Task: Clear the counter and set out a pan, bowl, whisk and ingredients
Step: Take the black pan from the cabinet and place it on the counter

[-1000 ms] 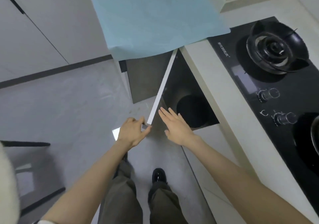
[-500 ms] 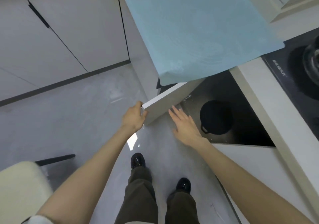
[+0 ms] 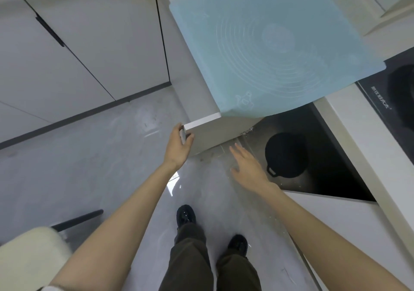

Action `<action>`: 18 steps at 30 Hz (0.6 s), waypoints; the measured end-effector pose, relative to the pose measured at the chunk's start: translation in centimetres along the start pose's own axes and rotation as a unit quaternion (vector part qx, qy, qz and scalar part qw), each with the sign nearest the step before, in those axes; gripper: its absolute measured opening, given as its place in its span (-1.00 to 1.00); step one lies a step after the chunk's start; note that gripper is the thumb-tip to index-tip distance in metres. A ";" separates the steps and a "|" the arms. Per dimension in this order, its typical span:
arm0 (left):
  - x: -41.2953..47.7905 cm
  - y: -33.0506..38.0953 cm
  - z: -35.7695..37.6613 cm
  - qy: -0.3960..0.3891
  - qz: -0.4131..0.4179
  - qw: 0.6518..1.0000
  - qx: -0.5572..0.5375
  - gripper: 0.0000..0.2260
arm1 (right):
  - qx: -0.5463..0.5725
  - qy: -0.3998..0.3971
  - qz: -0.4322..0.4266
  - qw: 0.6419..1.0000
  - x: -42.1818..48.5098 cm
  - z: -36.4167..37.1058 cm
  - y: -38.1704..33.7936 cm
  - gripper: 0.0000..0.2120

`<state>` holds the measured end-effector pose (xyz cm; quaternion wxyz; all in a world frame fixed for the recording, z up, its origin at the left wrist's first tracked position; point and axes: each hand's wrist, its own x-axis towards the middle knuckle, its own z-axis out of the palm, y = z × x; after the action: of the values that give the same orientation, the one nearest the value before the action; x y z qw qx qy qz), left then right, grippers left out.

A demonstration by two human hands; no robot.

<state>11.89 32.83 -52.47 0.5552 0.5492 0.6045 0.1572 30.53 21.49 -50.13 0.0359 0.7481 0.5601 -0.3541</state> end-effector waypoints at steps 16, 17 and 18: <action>-2.7 -5.4 12.3 -0.074 -0.040 0.996 0.013 -0.76 | 0.054 0.038 0.095 0.993 -1.5 7.7 11.1 -0.47; -1.7 -6.1 14.2 -0.085 -0.034 0.996 0.008 -0.78 | 0.057 0.044 0.098 0.993 -0.9 9.0 12.7 -0.48; -0.6 -6.8 16.1 -0.095 -0.027 0.995 0.005 -0.79 | 0.060 0.051 0.103 0.992 -0.1 10.2 14.2 -0.48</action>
<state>21.96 23.18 -62.99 0.6114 0.5480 0.5642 0.0865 37.82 11.56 -62.56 -0.0011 0.8194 0.4594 -0.3428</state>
